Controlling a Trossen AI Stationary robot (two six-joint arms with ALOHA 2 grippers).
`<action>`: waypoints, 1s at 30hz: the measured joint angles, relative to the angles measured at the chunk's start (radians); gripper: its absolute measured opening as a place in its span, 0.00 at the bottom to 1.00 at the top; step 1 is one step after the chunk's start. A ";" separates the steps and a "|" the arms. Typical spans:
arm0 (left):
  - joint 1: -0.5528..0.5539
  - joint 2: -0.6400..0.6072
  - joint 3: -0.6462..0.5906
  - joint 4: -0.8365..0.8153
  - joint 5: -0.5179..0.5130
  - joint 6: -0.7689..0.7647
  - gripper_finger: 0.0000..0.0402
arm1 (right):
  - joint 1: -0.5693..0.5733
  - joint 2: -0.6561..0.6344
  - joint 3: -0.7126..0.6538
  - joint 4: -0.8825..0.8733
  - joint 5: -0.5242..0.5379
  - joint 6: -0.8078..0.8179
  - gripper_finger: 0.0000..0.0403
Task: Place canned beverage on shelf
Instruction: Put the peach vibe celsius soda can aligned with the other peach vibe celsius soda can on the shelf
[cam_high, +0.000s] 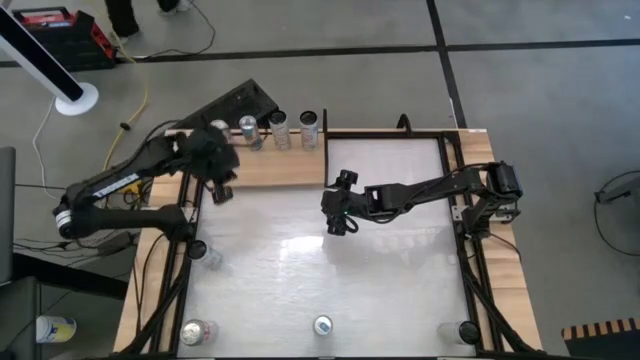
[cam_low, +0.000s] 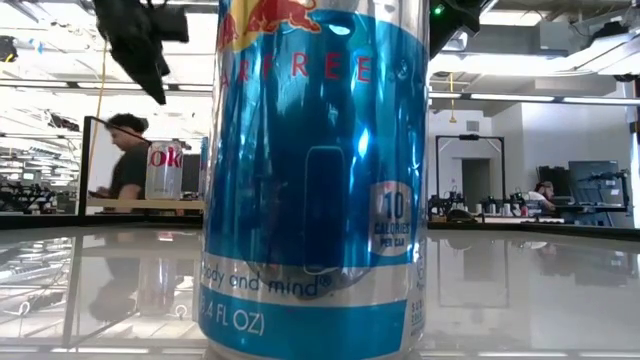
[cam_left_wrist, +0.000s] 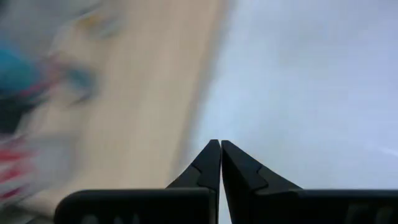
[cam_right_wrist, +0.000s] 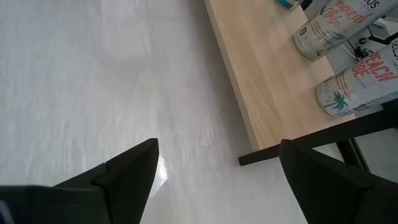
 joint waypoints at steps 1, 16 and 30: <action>-0.036 -0.014 0.000 0.003 0.036 -0.034 0.00 | 0.000 0.000 0.000 0.000 0.000 0.000 0.89; -0.666 0.012 0.000 0.244 -0.023 -0.251 0.00 | 0.128 0.000 0.000 -0.010 0.000 0.005 0.89; -1.020 0.210 0.000 0.493 -0.025 -0.197 0.00 | 0.273 0.000 0.000 -0.053 0.002 0.124 0.89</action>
